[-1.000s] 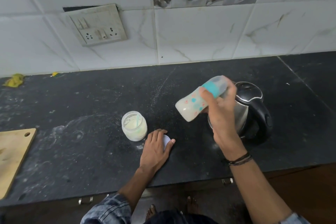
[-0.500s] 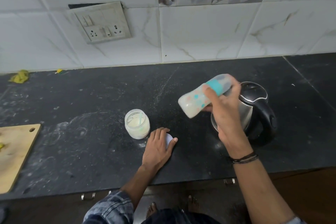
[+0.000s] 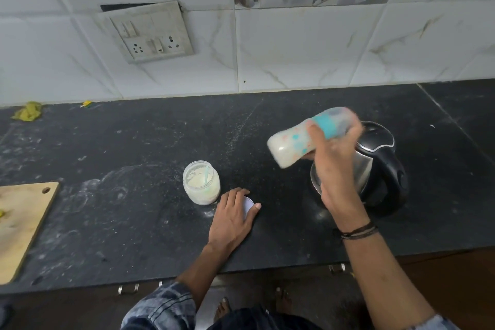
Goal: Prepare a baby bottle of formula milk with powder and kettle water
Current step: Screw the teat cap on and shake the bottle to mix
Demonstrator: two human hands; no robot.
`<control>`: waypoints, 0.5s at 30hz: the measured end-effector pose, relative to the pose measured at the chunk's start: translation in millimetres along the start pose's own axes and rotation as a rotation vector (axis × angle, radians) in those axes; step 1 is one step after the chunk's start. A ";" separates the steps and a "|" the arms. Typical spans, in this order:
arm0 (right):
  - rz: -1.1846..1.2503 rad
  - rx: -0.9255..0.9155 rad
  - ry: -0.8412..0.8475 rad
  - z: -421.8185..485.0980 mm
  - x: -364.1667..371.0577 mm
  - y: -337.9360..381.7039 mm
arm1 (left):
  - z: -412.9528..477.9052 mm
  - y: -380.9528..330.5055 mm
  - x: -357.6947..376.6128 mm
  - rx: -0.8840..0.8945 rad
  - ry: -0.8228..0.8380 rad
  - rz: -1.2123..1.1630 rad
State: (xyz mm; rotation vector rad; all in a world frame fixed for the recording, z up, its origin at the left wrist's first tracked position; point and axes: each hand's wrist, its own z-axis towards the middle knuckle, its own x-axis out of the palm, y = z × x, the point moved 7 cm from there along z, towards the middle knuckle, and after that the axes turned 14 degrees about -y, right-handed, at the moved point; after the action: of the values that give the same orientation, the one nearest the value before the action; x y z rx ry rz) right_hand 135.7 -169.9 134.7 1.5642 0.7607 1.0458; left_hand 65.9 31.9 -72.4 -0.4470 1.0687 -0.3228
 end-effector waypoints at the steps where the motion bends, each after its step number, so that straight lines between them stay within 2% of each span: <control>1: -0.064 -0.005 0.073 -1.8 3.9 -4.6 | 0.0 0.2 -0.1 0.000 0.002 -0.001; 3: -0.036 -0.021 0.048 -2.5 0.1 -3.4 | -0.2 0.7 -0.3 -0.004 0.001 0.000; 6: 0.146 0.004 -0.176 -1.7 -14.9 3.1 | -0.3 -0.6 -0.3 -0.009 -0.004 0.005; 7: 0.155 0.031 -0.194 -2.2 -14.7 -0.1 | -0.1 -0.9 -0.5 -0.006 -0.005 0.007; 10: -0.037 0.061 -0.024 -8.4 -2.5 -13.3 | -0.6 -0.3 -0.9 0.002 -0.002 0.005; 11: -0.037 0.051 -0.024 -9.3 -2.9 -12.6 | -0.9 0.0 -1.0 0.003 -0.002 0.005; 15: 0.126 0.014 -0.195 -1.7 -15.1 1.4 | -0.3 -1.6 -1.2 0.000 -0.012 0.015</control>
State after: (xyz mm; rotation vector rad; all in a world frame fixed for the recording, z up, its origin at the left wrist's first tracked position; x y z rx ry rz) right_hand 127.8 -182.9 132.6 1.7156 0.5426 0.9624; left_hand 65.0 31.0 -70.8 -0.4399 1.0604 -0.3063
